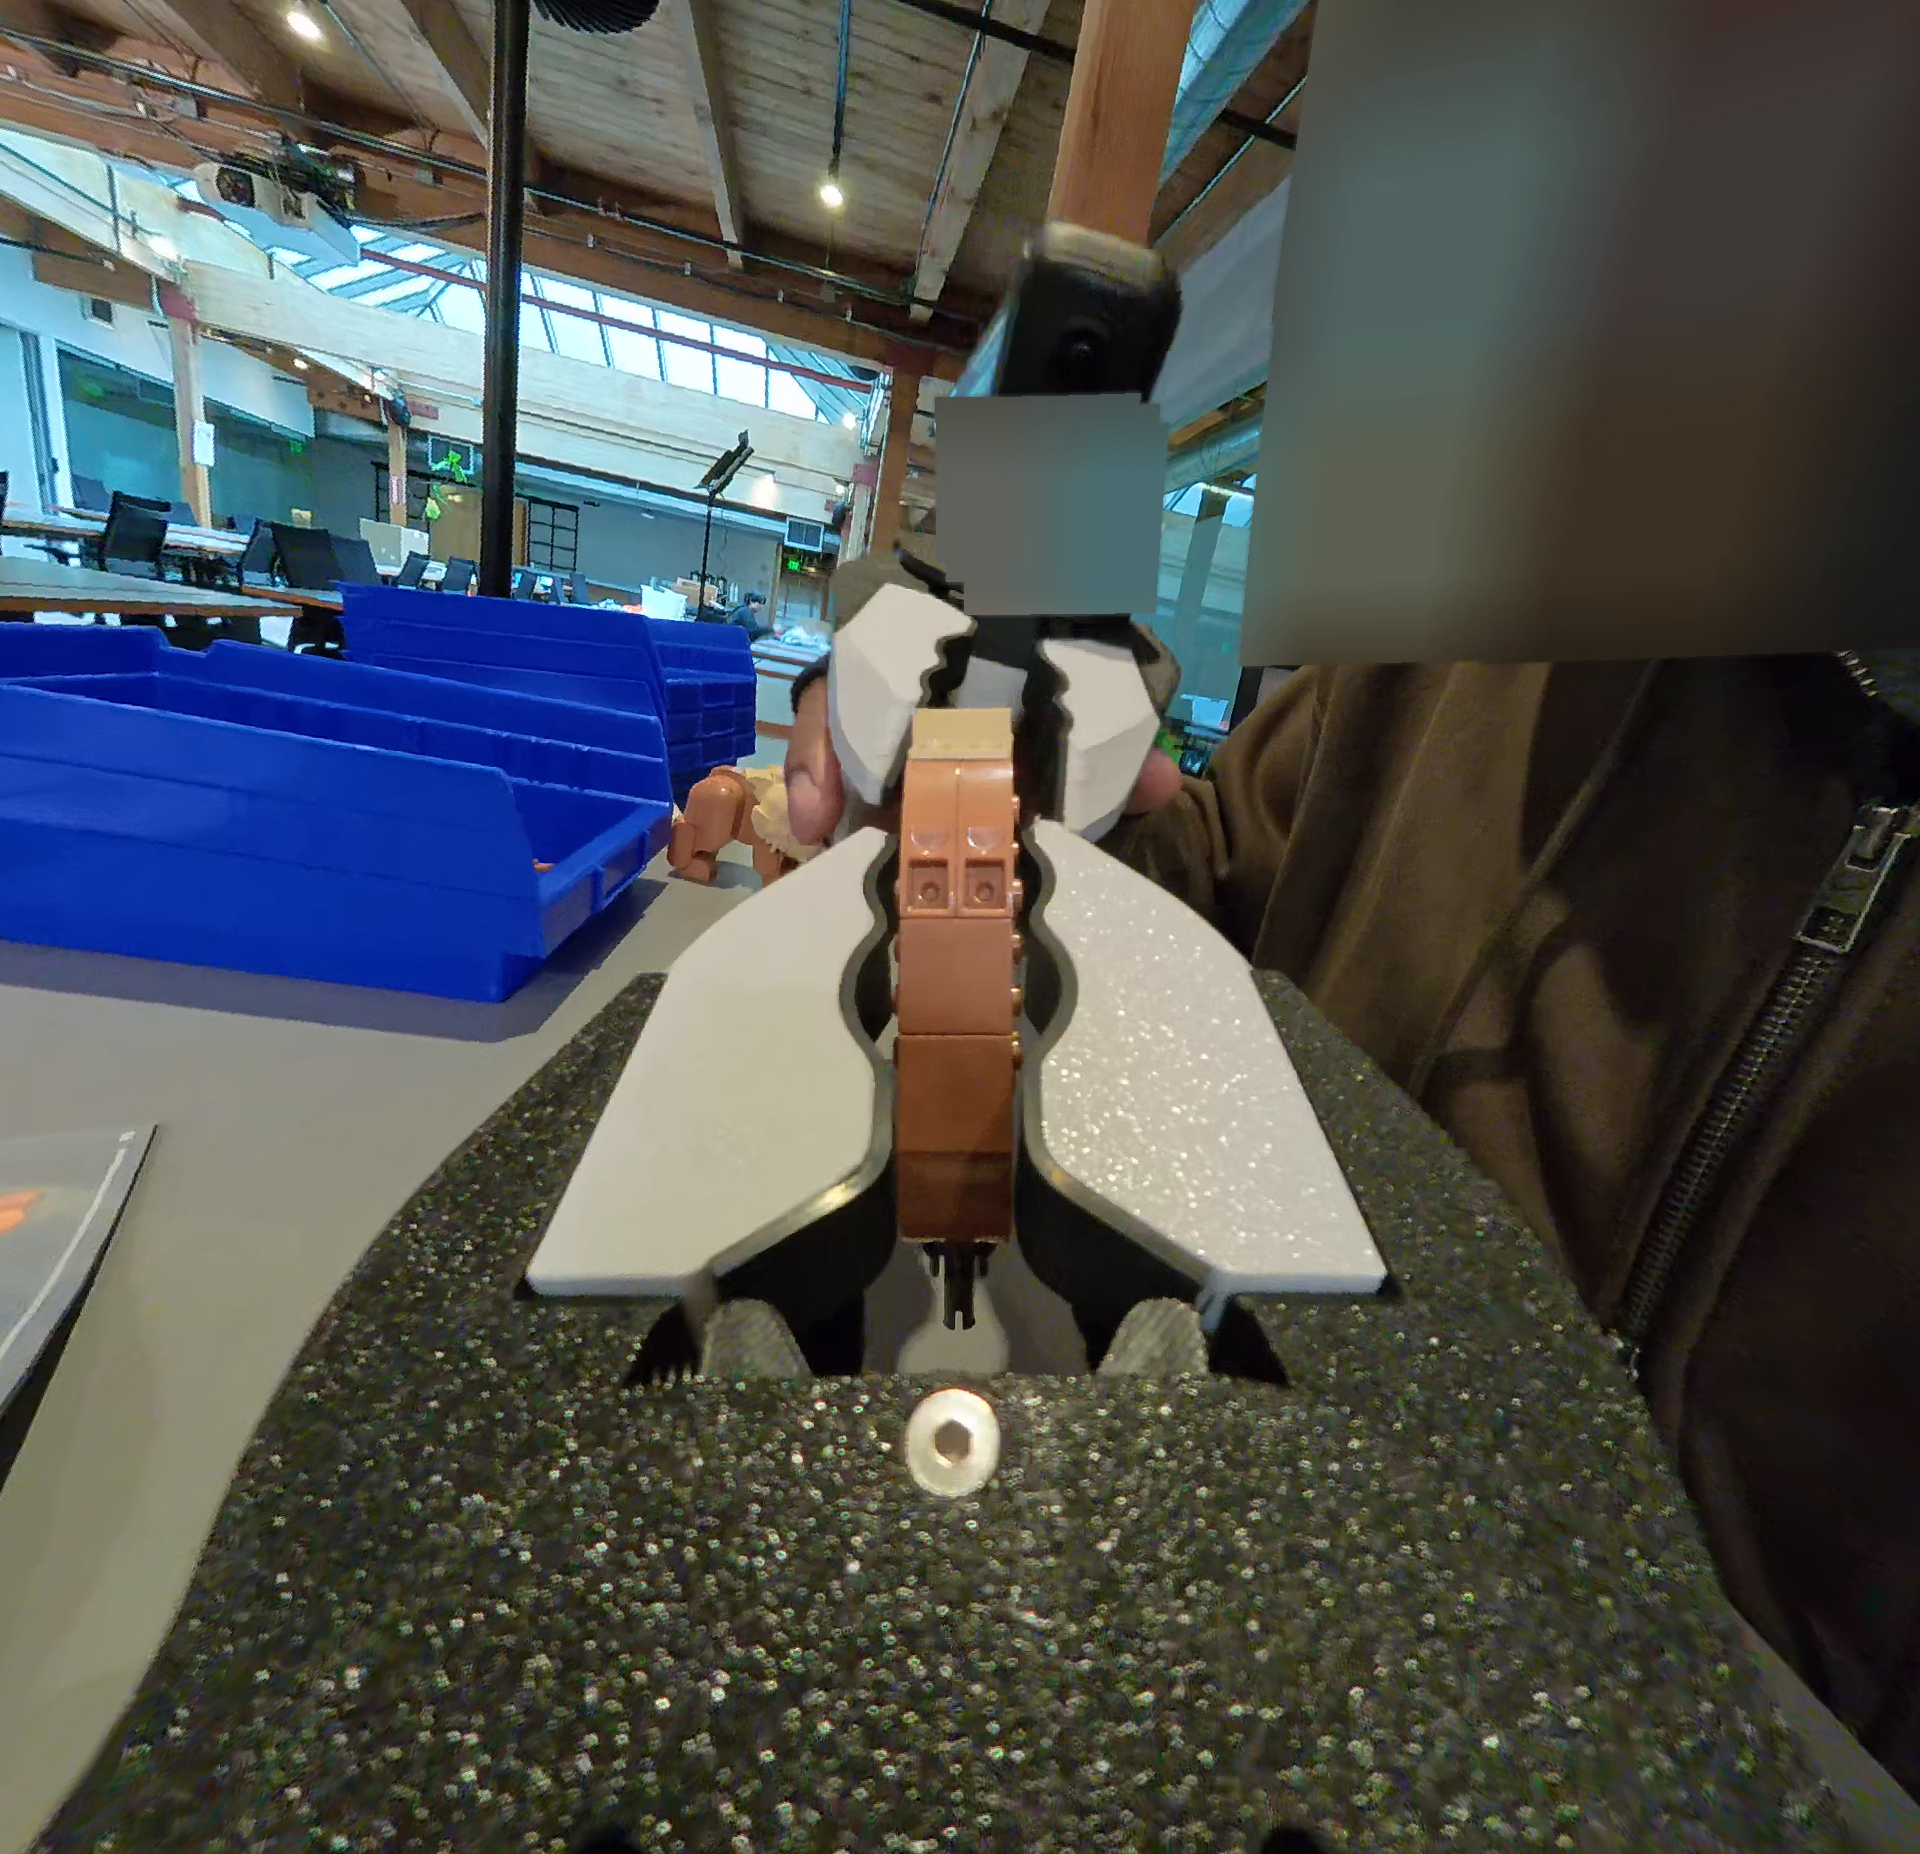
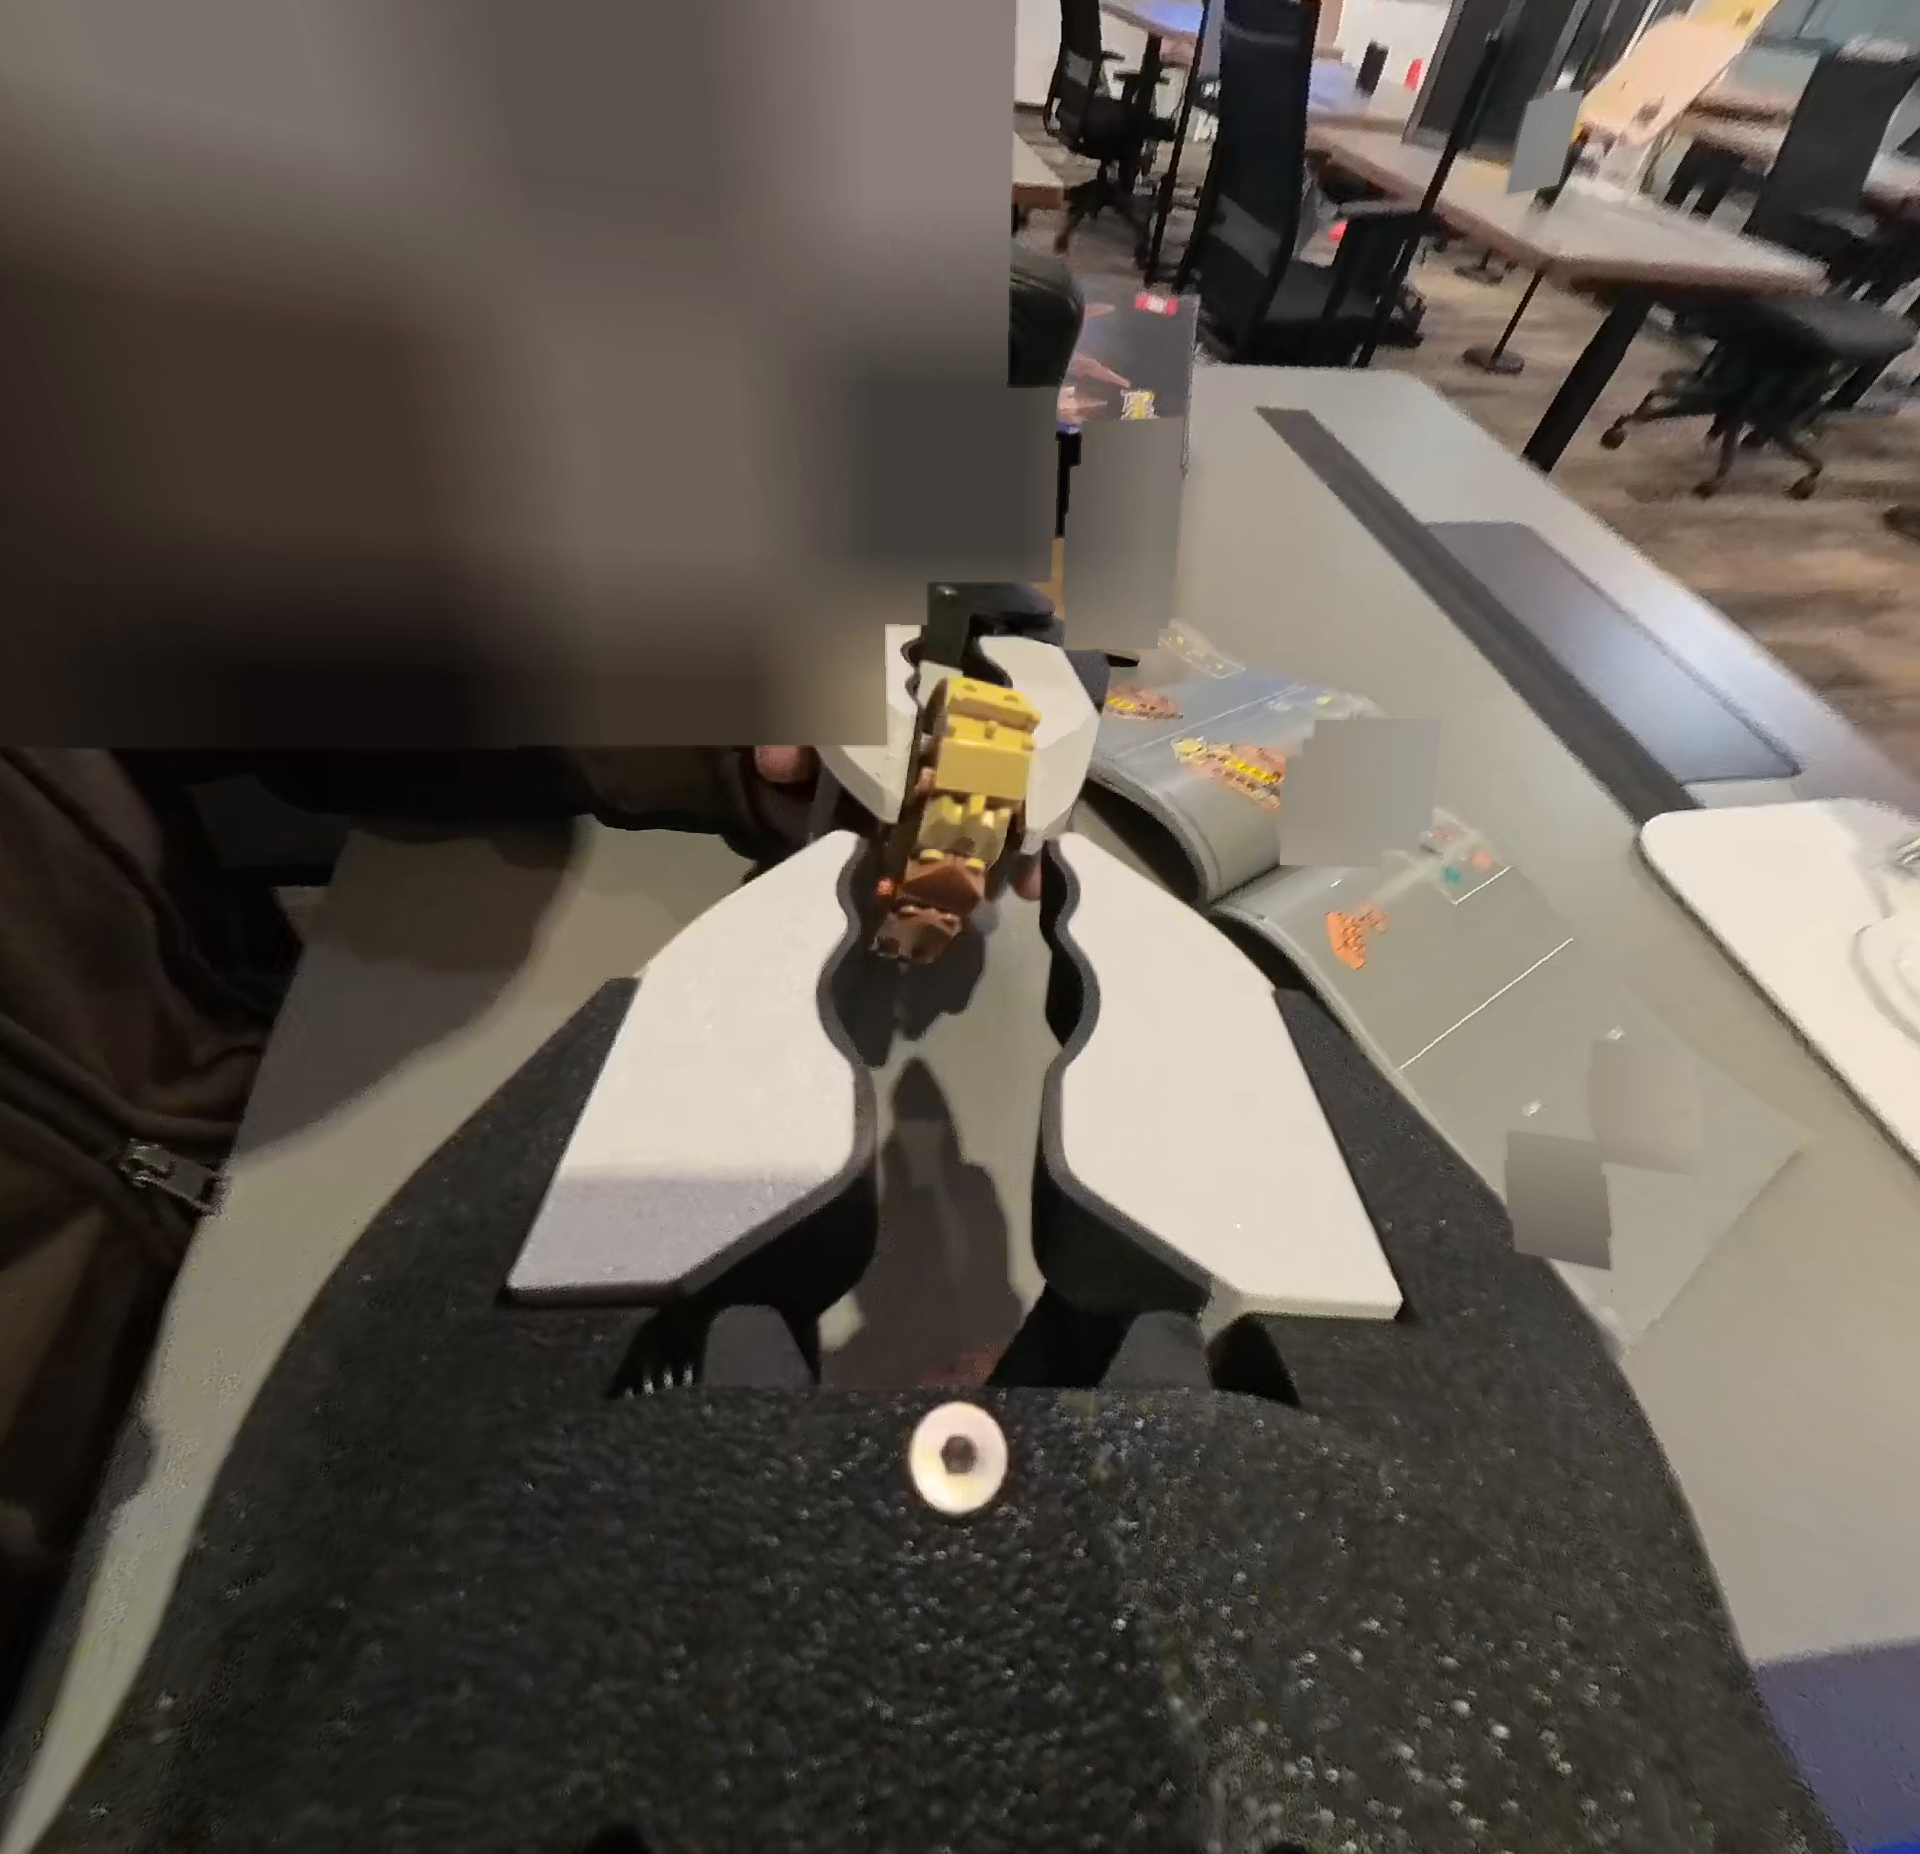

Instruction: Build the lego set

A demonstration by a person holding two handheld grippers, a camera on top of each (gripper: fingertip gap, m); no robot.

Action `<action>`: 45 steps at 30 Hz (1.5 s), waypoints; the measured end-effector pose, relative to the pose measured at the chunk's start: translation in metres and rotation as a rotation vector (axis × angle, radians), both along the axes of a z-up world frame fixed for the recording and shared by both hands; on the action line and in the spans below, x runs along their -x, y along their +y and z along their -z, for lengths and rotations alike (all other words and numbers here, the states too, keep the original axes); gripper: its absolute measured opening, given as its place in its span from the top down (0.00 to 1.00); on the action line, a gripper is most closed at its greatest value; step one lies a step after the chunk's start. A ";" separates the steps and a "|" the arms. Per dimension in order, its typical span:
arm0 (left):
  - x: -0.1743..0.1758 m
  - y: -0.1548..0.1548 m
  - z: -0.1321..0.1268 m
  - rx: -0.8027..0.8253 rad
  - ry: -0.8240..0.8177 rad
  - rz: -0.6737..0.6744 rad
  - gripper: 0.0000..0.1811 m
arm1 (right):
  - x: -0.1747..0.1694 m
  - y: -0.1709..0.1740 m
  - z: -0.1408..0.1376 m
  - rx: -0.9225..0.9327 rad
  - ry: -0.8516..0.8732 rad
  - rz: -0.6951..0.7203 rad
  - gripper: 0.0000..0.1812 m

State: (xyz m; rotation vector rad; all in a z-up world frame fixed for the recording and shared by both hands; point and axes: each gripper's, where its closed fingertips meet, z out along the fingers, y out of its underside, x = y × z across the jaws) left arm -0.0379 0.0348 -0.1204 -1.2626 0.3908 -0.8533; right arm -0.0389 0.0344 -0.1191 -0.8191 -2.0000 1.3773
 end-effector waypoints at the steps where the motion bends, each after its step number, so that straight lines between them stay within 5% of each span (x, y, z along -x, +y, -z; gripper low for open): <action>1: 0.001 0.000 -0.001 -0.004 -0.015 0.000 0.88 | 0.000 0.001 -0.001 -0.018 0.037 0.006 0.83; 5: 0.007 -0.001 -0.008 -0.024 -0.077 -0.009 0.88 | 0.007 0.006 0.000 0.009 0.104 0.063 0.80; 13: 0.012 -0.001 -0.014 -0.049 -0.129 -0.029 0.88 | 0.008 -0.013 0.018 0.167 -0.052 -0.007 0.79; 45: 0.003 0.000 -0.008 -0.024 -0.073 -0.003 0.88 | 0.013 -0.013 0.026 0.137 -0.038 0.022 0.89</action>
